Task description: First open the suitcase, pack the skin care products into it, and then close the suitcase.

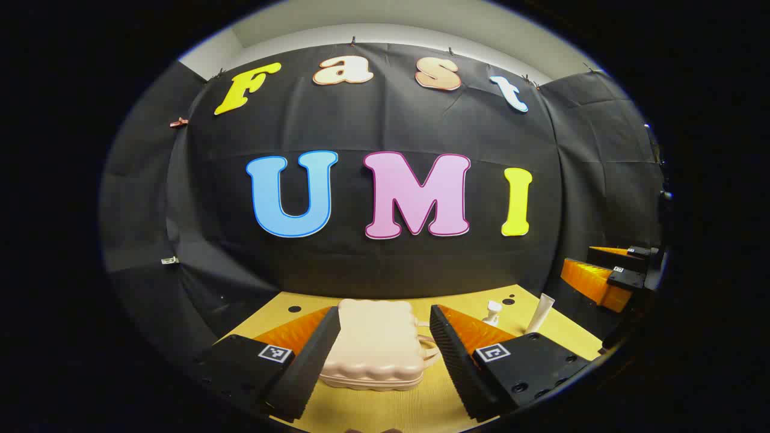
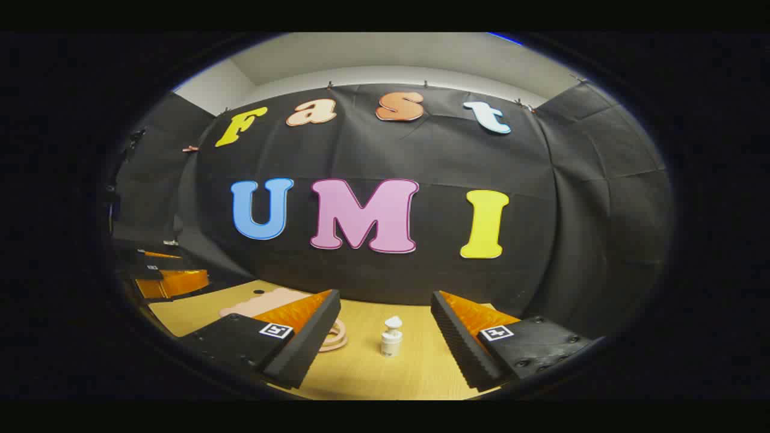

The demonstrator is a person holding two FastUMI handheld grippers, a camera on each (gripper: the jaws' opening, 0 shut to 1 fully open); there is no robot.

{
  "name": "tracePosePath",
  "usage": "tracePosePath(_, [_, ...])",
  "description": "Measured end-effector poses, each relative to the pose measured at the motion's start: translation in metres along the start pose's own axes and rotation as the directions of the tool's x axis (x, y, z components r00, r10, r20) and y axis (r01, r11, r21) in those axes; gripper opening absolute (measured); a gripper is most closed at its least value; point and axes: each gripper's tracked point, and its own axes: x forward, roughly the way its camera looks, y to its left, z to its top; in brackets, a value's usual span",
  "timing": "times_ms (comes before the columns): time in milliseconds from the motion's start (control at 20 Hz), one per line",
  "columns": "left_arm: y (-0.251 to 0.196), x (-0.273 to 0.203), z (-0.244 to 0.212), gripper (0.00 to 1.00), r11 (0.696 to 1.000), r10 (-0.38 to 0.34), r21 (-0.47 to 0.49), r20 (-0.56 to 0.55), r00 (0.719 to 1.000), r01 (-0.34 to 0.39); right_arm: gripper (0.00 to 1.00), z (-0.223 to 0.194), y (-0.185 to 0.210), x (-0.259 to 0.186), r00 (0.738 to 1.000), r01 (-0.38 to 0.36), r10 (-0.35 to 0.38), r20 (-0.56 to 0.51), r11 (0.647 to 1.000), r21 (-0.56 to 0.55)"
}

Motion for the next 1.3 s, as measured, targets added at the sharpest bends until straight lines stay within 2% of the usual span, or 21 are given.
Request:
tracePosePath(200, [-0.005, 0.000, 0.003, 0.95, 0.999, -0.022, -0.033, 0.000, 1.000, 0.022, 0.96, -0.006, 0.005, -0.001, 1.000, -0.018, 0.018, -0.017, 1.000, -0.019])
tracePosePath(450, [-0.001, 0.005, -0.004, 0.95, 1.000, -0.013, -0.006, -0.020, 1.000, 0.013, 0.96, -0.020, 0.009, 0.002, 0.997, -0.032, 0.030, -0.066, 0.999, -0.029])
tracePosePath(700, [-0.005, 0.007, -0.021, 0.95, 1.000, -0.024, 0.016, -0.067, 0.997, 0.025, 0.97, -0.021, 0.010, 0.006, 0.997, -0.038, 0.037, -0.063, 0.999, -0.019])
tracePosePath(1000, [-0.012, 0.012, -0.015, 0.95, 0.999, -0.036, 0.035, -0.052, 0.998, 0.038, 0.97, -0.024, 0.002, 0.008, 0.997, -0.026, 0.025, -0.072, 1.000, -0.013])
tracePosePath(1100, [-0.020, 0.017, -0.016, 0.95, 0.996, -0.058, 0.063, -0.050, 0.997, 0.061, 0.97, -0.021, -0.003, 0.008, 0.998, -0.017, 0.016, -0.066, 1.000, -0.016])
tracePosePath(1300, [-0.053, 0.036, -0.019, 0.95, 0.985, -0.146, 0.087, -0.046, 0.988, 0.149, 0.96, -0.022, -0.021, 0.011, 0.998, 0.014, -0.014, -0.065, 1.000, -0.008])
